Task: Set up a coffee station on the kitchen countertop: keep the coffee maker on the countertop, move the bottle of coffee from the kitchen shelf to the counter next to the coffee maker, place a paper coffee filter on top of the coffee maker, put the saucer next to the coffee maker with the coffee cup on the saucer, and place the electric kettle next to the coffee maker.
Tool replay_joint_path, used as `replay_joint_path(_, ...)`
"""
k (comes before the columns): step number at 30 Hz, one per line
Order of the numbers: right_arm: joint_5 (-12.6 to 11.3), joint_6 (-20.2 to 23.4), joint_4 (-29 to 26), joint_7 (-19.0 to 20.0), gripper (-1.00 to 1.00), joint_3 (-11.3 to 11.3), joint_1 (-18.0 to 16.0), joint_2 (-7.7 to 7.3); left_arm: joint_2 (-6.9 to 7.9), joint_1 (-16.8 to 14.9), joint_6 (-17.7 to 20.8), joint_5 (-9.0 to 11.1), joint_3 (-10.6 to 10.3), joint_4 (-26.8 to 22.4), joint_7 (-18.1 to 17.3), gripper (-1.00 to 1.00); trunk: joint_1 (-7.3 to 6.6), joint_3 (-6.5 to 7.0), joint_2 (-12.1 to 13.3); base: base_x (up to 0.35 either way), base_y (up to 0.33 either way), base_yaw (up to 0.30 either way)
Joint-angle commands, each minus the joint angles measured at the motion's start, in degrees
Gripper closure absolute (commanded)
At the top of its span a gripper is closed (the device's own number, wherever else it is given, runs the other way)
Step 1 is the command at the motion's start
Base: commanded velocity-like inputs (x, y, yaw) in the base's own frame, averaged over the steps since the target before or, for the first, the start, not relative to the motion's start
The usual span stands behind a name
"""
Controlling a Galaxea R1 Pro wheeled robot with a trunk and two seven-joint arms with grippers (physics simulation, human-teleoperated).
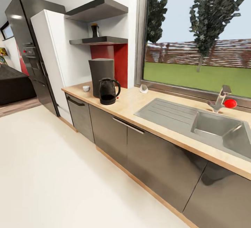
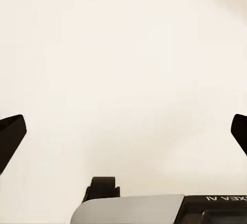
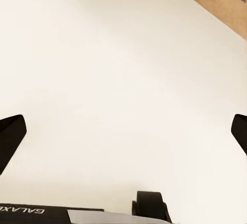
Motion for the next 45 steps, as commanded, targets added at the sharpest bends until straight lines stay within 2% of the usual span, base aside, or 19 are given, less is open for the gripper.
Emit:
replay_joint_path(1,0.0,-0.9,0.0,0.1,-1.00,0.1,0.0,0.01,-0.02,0.0,-0.1,0.0,0.1,-0.1,0.0,-1.00,0.03,-0.04,0.0,0.317,0.105,0.000)
replay_joint_path(5,0.0,-5.5,0.0,0.0,-1.00,0.1,0.0,0.12,0.00,0.0,-0.1,0.0,0.1,-0.1,0.0,-1.00,0.03,-0.04,0.0,0.317,0.105,0.000)
replay_joint_path(10,0.0,-8.3,0.2,0.1,-1.00,0.1,0.0,0.43,0.17,0.0,-0.1,0.5,0.9,-0.1,0.0,-1.00,0.03,-0.04,0.0,0.317,0.106,0.000)
replay_joint_path(15,0.0,-8.8,1.5,0.1,-1.00,0.0,0.0,1.43,0.06,0.0,-0.1,1.0,1.5,0.0,0.0,-1.00,0.03,-0.04,0.0,0.317,0.106,0.000)
replay_joint_path(20,0.0,-8.9,3.7,0.1,-1.00,0.0,0.0,1.82,-0.01,0.0,-0.2,1.2,1.4,1.6,-0.1,-1.00,0.03,-0.04,0.0,0.317,0.113,0.000)
replay_joint_path(42,0.0,-8.9,4.1,0.4,-1.00,0.2,0.0,1.91,-0.02,0.0,-0.2,1.2,1.0,2.1,-0.2,-1.00,0.03,-0.04,0.0,0.279,0.221,0.000)
replay_joint_path(44,0.0,-9.0,3.7,1.1,-1.00,0.4,0.0,1.89,-0.02,0.0,-0.2,1.2,1.0,2.1,-0.2,-1.00,0.03,-0.04,0.0,0.268,0.126,0.000)
replay_joint_path(45,0.0,-9.0,2.6,2.8,-1.00,0.9,0.0,1.90,-0.02,0.0,-0.2,1.2,1.1,2.1,-0.2,-1.00,0.03,-0.04,0.0,0.171,0.072,0.000)
